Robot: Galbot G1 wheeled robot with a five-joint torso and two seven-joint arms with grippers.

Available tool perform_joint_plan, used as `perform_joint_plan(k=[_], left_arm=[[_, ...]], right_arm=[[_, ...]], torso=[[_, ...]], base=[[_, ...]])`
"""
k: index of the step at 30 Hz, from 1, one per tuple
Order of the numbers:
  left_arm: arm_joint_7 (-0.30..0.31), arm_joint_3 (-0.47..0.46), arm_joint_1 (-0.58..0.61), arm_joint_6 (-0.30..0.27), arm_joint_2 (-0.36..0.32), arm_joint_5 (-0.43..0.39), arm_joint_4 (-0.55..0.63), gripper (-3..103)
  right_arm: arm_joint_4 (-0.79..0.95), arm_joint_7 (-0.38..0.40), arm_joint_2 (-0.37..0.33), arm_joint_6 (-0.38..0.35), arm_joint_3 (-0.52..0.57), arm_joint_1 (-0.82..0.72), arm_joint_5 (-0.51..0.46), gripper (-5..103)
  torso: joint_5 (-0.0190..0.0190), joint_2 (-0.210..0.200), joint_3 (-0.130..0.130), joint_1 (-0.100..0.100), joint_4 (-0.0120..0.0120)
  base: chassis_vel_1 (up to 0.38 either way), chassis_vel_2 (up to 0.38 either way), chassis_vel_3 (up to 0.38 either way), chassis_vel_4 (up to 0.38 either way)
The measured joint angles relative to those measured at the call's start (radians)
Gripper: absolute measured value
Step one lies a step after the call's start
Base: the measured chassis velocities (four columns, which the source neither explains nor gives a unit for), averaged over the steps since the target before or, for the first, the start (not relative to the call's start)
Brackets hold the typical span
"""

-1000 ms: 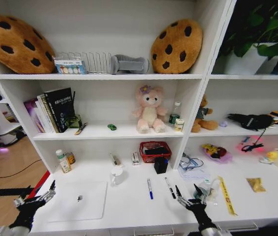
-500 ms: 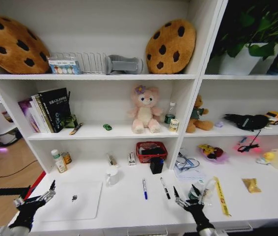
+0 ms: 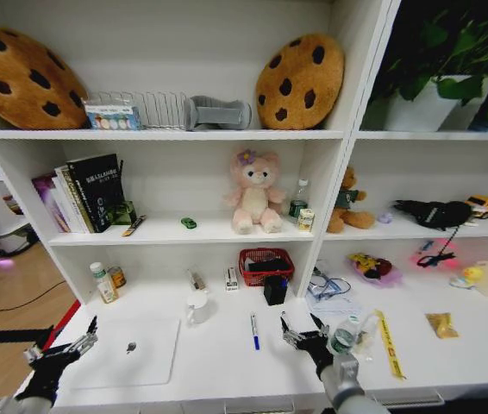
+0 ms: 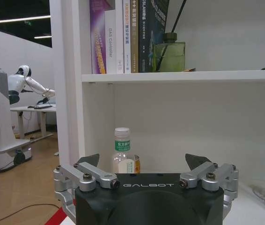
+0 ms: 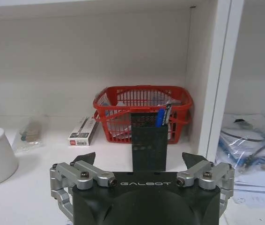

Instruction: Organize the objects on the table.

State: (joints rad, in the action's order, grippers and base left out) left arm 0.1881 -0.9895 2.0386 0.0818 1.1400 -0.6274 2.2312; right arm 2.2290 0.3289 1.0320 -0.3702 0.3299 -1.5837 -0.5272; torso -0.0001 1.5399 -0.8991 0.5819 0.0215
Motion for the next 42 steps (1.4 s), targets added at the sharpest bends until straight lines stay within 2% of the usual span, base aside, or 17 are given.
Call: perform_joint_plan(k=[2,3,4,6,10,18,30,41,42], left_arm=[[0.000,0.000,0.000,0.000,0.000,0.000,0.000,100],[0.000,0.000,0.000,0.000,0.000,0.000,0.000,100],[0.000,0.000,0.000,0.000,0.000,0.000,0.000,100],[0.000,0.000,0.000,0.000,0.000,0.000,0.000,100],[0.000,0.000,0.000,0.000,0.000,0.000,0.000,100],[0.000,0.000,0.000,0.000,0.000,0.000,0.000,100],[0.000,0.000,0.000,0.000,0.000,0.000,0.000,100],[0.000,0.000,0.000,0.000,0.000,0.000,0.000,100],[0.000,0.000,0.000,0.000,0.000,0.000,0.000,100]], right_arm=[[0.000,0.010,-0.005,-0.020,-0.013,0.019,-0.016,100],[-0.003,0.034,-0.016,-0.061,-0.048,0.063,-0.047,100],[-0.003,0.034,-0.016,-0.061,-0.048,0.063,-0.047,100],[-0.021,0.053,-0.031,-0.115,-0.117,0.114,-0.065,100],[-0.052,0.070,-0.030,-0.137,-0.180,0.150,-0.075,100],[-0.187,0.153,0.053,-0.173,-0.317,0.310,-0.166,100],[-0.276,0.222,0.106,-0.205,-0.367,0.426,-0.250,100],[-0.342,0.243,0.157,-0.211,-0.407,0.466,-0.252,100],[-0.352,0.247,0.163,-0.212,-0.409,0.470,-0.251,103]], torso=[[-0.0001,0.000,0.000,0.000,0.0002],[0.0000,0.000,0.000,0.000,0.0000],[0.0000,0.000,0.000,0.000,0.0000],[0.0000,0.000,0.000,0.000,0.0001],[0.0000,0.000,0.000,0.000,0.0004],[0.0000,0.000,0.000,0.000,-0.0002],[-0.0001,0.000,0.000,0.000,0.0002],[0.0000,0.000,0.000,0.000,0.0002],[0.0000,0.000,0.000,0.000,0.0002]], base=[[0.000,0.000,0.000,0.000],[0.000,0.000,0.000,0.000],[0.000,0.000,0.000,0.000],[0.000,0.000,0.000,0.000],[0.000,0.000,0.000,0.000],[0.000,0.000,0.000,0.000],[0.000,0.000,0.000,0.000],[0.000,0.000,0.000,0.000],[0.000,0.000,0.000,0.000]])
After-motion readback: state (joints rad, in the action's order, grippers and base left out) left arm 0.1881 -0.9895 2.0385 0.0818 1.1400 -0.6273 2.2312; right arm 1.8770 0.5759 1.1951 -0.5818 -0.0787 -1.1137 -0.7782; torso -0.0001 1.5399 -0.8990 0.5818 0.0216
